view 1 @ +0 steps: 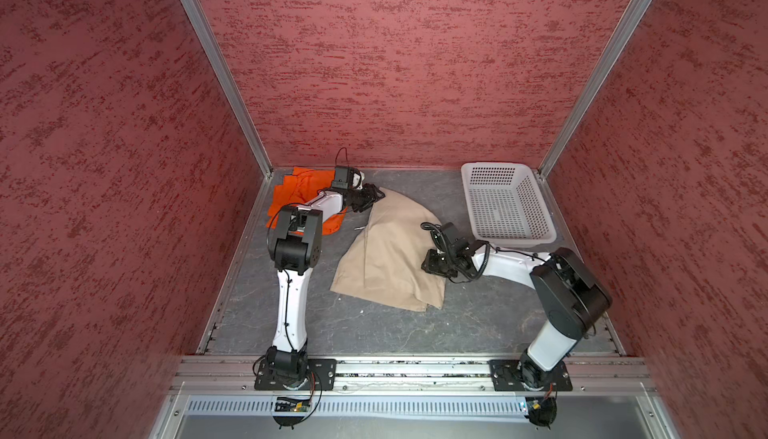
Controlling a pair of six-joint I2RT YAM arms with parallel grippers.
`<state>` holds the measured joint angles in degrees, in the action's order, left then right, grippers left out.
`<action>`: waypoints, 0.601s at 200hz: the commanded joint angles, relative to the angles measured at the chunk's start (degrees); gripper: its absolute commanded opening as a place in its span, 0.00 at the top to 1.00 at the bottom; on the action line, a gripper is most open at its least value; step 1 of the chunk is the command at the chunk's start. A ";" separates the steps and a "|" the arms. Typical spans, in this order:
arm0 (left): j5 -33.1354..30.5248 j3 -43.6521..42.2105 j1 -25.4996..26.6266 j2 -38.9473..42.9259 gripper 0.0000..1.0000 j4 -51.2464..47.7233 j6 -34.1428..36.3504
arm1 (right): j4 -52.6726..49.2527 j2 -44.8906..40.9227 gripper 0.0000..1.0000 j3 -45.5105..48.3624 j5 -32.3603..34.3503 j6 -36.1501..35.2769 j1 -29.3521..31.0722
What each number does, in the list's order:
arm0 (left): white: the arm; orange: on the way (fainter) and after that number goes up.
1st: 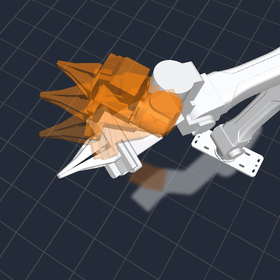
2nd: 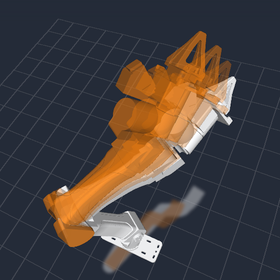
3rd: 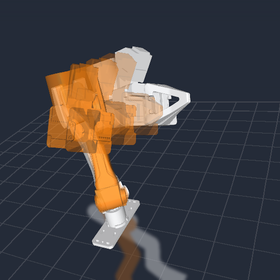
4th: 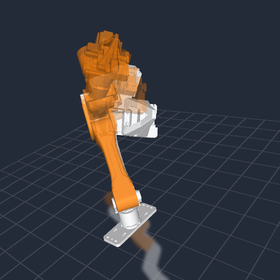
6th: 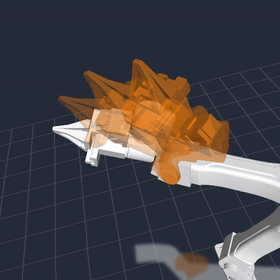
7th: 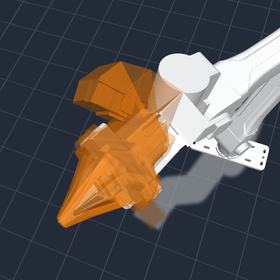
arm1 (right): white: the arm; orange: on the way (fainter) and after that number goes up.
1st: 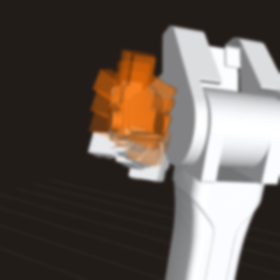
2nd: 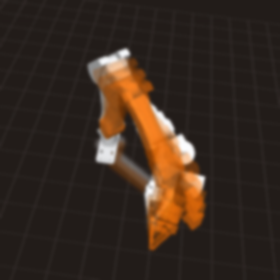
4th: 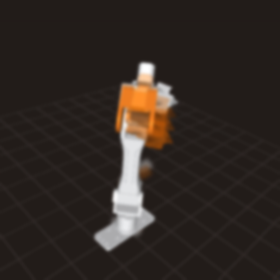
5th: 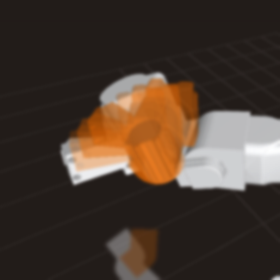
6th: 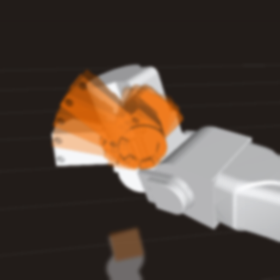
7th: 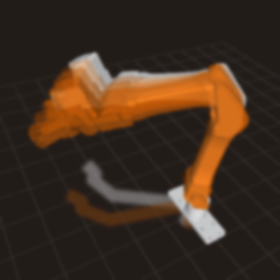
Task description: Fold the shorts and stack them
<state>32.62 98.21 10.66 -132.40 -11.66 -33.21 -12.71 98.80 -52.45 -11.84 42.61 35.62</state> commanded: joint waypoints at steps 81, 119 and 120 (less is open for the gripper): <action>-10.07 -4.41 2.18 23.66 1.00 -9.43 19.06 | 18.39 8.72 0.59 -6.54 -6.12 7.45 7.38; -12.37 -5.96 3.42 35.22 1.00 -13.06 32.39 | 16.21 -2.46 0.55 -4.20 -7.36 4.31 4.69; -12.43 -5.94 3.50 35.47 1.00 -13.18 32.85 | 16.08 -2.82 0.55 -4.09 -7.34 4.23 4.53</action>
<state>22.98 93.21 12.88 -101.84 -21.17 -12.47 3.36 105.12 -57.54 -18.41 48.21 42.33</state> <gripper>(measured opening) 0.055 0.442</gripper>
